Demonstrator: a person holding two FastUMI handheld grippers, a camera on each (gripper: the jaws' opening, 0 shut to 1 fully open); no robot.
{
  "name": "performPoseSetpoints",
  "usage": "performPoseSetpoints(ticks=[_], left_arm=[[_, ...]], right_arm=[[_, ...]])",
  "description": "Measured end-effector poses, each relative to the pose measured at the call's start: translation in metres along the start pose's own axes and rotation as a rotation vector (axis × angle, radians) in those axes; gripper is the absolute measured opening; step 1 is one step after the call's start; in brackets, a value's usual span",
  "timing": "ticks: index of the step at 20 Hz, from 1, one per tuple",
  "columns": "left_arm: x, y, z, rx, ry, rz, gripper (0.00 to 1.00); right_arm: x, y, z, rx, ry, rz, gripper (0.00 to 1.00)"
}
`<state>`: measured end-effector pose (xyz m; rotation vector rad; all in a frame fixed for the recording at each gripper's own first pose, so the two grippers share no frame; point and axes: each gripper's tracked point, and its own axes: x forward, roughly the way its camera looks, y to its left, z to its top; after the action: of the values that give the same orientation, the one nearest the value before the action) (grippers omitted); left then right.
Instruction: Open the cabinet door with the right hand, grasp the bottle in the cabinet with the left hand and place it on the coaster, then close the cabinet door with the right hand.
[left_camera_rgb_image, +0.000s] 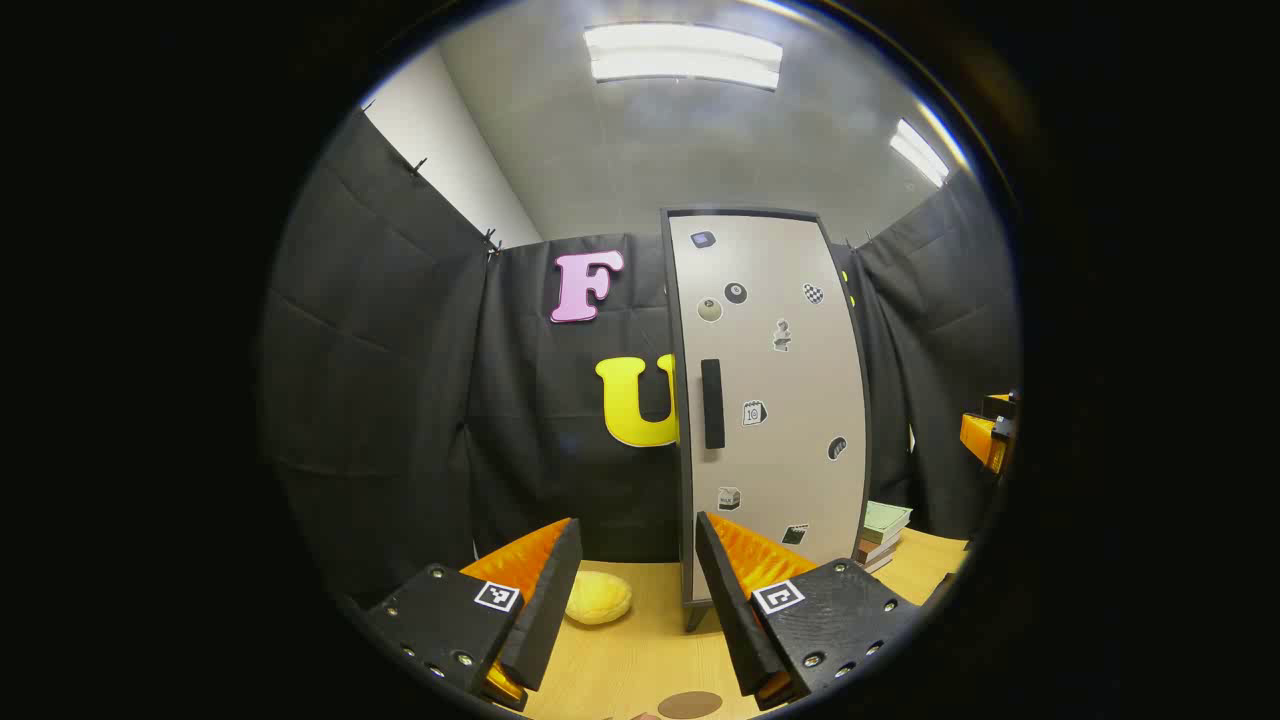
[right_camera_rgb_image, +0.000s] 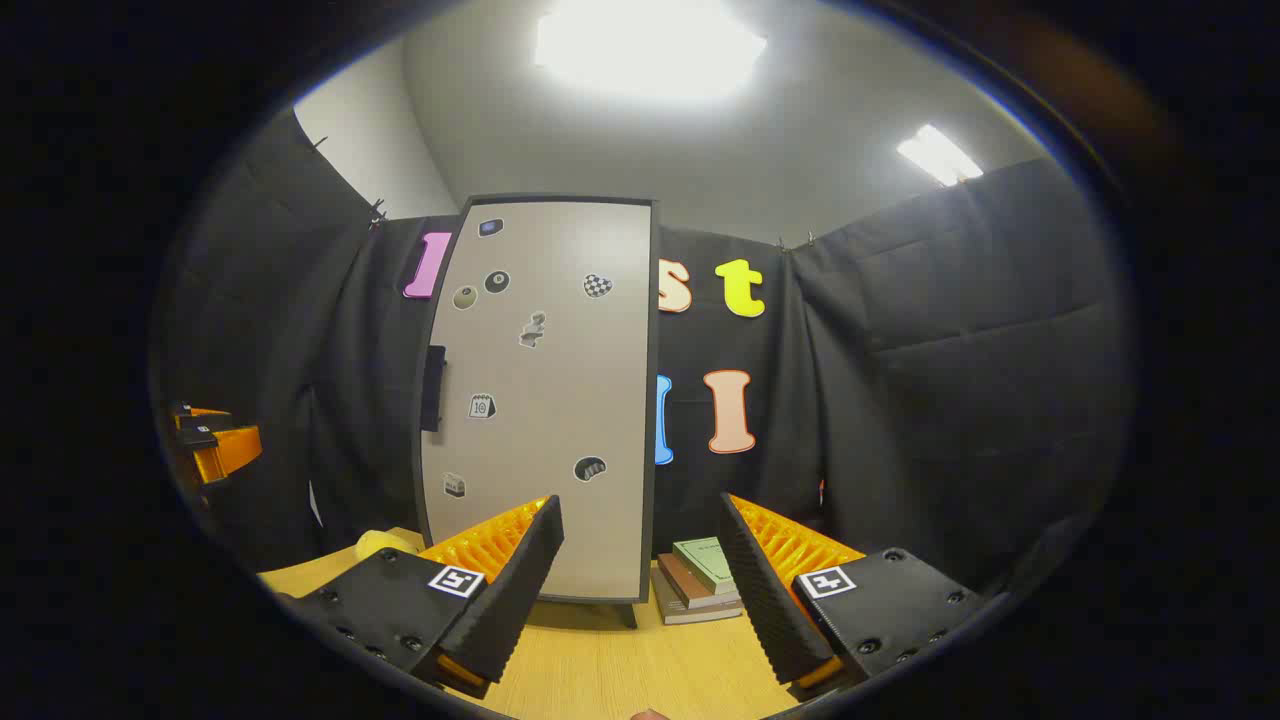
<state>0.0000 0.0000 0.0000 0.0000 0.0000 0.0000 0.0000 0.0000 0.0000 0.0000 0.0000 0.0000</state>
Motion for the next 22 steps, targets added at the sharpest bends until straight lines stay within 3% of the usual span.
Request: performPoseSetpoints(ticks=[22], left_arm=[[-0.015, -0.004, 0.007, 0.008, -0.024, 0.019, 0.67]], right_arm=[[-0.005, -0.006, -0.009, 0.008, 0.031, 0.029, 0.97]])
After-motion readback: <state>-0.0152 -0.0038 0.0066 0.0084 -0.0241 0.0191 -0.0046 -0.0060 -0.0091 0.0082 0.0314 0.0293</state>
